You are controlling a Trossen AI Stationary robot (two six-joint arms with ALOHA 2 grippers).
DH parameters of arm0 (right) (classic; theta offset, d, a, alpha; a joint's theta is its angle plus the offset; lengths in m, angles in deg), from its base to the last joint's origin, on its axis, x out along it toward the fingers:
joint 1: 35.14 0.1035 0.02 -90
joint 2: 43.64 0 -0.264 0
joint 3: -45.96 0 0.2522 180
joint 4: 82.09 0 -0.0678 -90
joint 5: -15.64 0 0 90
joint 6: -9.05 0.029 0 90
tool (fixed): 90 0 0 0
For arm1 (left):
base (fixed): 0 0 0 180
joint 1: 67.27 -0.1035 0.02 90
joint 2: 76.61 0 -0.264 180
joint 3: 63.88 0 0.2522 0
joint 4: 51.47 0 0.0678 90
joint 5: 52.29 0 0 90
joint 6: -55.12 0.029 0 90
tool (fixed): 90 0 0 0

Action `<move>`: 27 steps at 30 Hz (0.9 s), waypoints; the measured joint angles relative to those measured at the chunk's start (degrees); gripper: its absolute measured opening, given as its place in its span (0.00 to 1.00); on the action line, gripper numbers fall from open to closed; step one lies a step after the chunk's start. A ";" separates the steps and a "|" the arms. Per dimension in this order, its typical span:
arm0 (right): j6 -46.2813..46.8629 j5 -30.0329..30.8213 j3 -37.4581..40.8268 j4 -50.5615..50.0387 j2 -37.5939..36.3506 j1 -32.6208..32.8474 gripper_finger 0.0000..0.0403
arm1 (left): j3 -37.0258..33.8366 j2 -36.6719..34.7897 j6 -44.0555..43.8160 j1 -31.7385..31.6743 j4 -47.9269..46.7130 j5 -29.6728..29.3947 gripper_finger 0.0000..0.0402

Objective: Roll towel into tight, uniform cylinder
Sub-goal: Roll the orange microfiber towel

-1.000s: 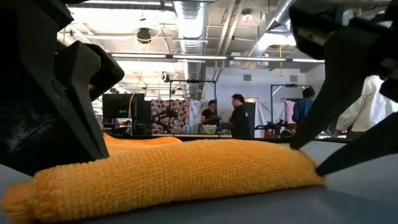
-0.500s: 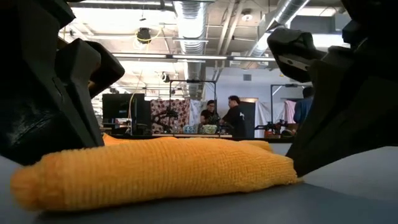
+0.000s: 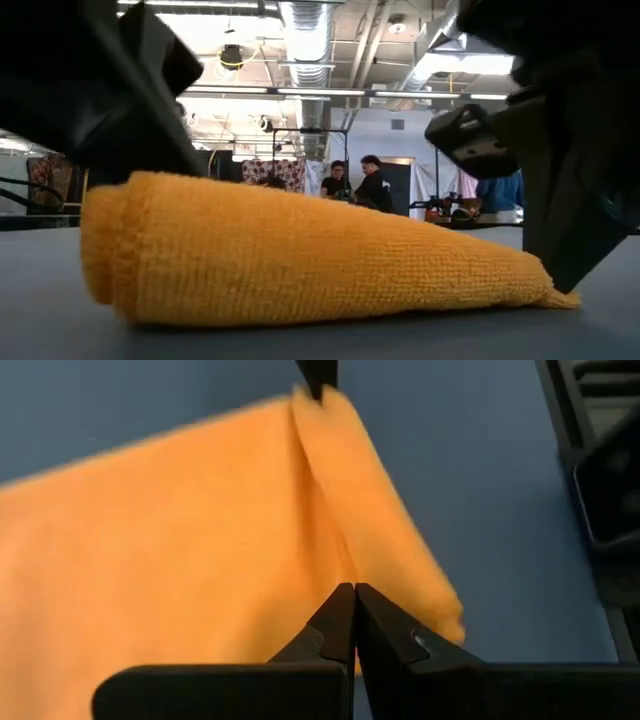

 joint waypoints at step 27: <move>5.51 -13.65 0.00 1.37 0.02 -5.18 0.03 | 0.07 3.62 3.43 -0.98 6.01 2.32 0.00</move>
